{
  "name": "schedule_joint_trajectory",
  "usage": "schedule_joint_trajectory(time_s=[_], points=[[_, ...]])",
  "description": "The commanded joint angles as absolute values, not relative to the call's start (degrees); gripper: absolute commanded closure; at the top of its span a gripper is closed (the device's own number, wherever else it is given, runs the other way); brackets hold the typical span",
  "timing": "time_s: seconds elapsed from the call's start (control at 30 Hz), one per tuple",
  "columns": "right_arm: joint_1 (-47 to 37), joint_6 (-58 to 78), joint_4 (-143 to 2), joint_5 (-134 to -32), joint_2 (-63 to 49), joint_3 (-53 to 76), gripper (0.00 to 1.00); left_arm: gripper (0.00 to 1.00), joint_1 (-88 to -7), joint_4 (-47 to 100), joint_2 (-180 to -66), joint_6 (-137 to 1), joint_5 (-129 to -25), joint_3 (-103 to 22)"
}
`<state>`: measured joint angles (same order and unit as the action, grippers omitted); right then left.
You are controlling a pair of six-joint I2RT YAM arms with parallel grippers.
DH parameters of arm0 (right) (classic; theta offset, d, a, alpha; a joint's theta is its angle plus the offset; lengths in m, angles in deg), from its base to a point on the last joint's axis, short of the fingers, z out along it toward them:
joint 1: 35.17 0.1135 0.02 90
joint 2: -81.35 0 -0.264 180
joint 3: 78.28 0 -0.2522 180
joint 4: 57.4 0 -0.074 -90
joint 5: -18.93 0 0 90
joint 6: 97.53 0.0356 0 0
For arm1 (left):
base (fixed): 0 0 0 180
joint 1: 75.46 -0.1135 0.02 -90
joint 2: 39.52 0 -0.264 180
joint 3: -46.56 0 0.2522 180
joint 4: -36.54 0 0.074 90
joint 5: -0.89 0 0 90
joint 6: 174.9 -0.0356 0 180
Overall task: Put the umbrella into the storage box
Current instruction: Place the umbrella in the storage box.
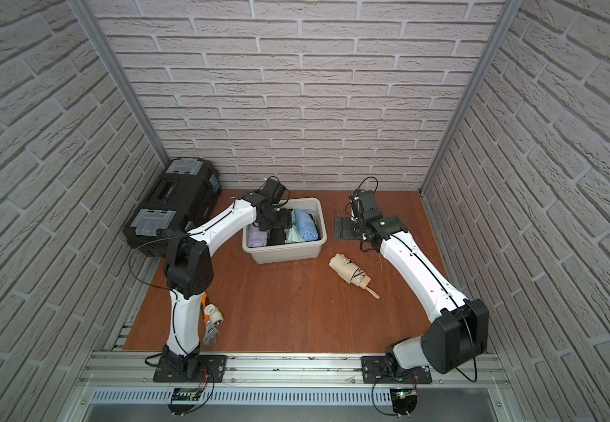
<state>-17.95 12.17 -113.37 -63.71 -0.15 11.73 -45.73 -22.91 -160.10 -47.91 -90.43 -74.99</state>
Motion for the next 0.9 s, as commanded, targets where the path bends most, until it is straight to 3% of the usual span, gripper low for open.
schedule_joint_trajectory(time_s=[0.0,0.17,0.3,0.6,0.87], points=[[-18.5,13.8,-113.5,-64.3,-0.3,13.2,0.01,0.2,-45.9,-20.0,-156.1,-47.4,-91.6,-74.5],[-18.6,21.9,-113.5,-69.4,-0.5,16.0,0.01,0.21,-45.1,-11.3,-148.5,-46.6,-92.1,-68.2],[-18.8,26.8,-115.9,-67.6,-0.8,17.0,0.02,0.22,-44.9,-6.5,-143.7,-45.8,-93.0,-63.7],[-19.7,62.6,-125.2,-69.7,-3.6,19.3,0.0,0.22,-45.0,-2.0,-138.6,-46.2,-95.3,-59.5],[-18.9,86.0,-123.0,-74.6,-6.5,23.2,0.01,0.2,-46.3,0.0,-135.7,-47.0,-95.7,-56.9]])
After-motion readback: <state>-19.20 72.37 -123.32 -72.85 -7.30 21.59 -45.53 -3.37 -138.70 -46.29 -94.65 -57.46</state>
